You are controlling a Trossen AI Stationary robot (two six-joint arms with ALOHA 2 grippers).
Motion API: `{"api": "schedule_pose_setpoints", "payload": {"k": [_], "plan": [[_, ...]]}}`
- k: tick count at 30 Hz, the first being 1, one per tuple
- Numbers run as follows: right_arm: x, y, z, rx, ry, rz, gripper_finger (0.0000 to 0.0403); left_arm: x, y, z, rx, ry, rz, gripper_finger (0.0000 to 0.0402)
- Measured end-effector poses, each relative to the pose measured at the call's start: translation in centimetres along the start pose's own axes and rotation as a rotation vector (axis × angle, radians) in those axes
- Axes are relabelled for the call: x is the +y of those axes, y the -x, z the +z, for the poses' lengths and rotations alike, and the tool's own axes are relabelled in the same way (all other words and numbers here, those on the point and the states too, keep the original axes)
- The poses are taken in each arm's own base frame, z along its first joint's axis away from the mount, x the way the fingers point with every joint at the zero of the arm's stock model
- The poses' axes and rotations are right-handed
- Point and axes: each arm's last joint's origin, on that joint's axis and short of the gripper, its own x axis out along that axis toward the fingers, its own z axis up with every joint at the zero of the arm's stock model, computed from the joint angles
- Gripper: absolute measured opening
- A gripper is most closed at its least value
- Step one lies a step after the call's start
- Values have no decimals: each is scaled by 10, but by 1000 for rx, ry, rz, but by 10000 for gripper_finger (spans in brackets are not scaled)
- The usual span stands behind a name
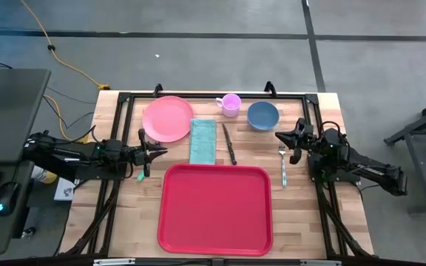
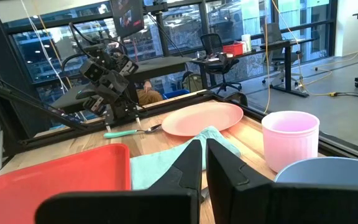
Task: Set up tray
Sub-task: Put the pink mug on the top right of the red serving tray
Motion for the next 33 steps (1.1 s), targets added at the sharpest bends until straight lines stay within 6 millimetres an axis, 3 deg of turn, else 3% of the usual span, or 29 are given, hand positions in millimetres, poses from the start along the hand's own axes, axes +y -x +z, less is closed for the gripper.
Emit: {"api": "schedule_pose_setpoints", "payload": {"k": [10, 21, 33], "plan": [[0, 0, 0, 0, 0, 0, 0, 3, 0, 3, -35, 73, 25, 79], [0, 0, 0, 0, 0, 0, 0, 16, 3, 18, -207, 584, 150, 79], [0, 0, 0, 0, -1, 0, 0, 17, 3, 19, -227, 694, 132, 79]]}}
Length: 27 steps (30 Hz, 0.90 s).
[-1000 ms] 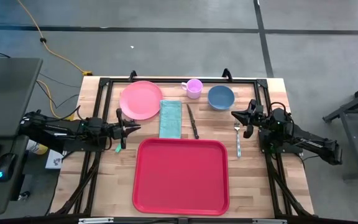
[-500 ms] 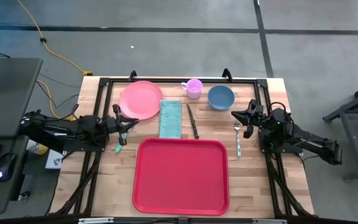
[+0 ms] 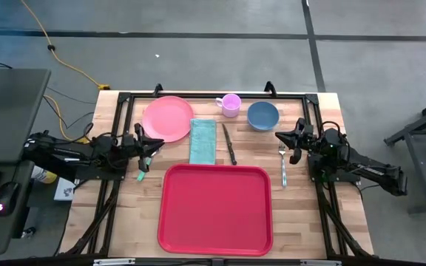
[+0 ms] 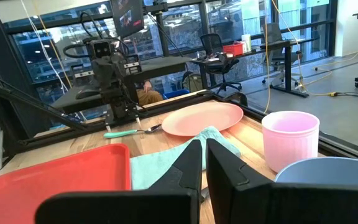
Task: Set up tray
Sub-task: Put the pink mug on the top right of the red serving tray
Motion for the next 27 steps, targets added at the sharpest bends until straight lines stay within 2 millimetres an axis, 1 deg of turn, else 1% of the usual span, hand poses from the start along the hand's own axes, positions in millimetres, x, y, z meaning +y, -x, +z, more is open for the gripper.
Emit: {"api": "schedule_pose_setpoints", "payload": {"k": [3, 6, 10, 13, 16, 18, 22, 25, 27], "plan": [[0, 0, 1, -10, -21, 3, 0, 1, 0, 0, 0, 6, 32, 79], [1, 0, 4, -37, -159, 12, 0, 2, 0, 5, -44, 21, 53, 79], [2, 0, 7, -66, -313, 33, 0, 2, 2, 17, -167, 30, 58, 79], [2, 0, 10, -98, -400, 37, 0, 3, 3, 25, -244, 0, 57, 79], [3, 1, 15, -144, -486, 68, 0, 3, 3, 33, -257, -63, 59, 79], [5, 2, 19, -175, -484, 102, 0, 2, 2, 43, -260, -124, 64, 79], [9, 5, 30, -237, -383, 172, 0, 2, 1, 67, -199, -274, 70, 79], [13, 9, 48, -278, -311, 164, 0, 4, 3, 93, -88, -360, 77, 79], [16, 12, 63, -274, -254, 138, 0, 7, 7, 112, -4, -395, 81, 79]]}}
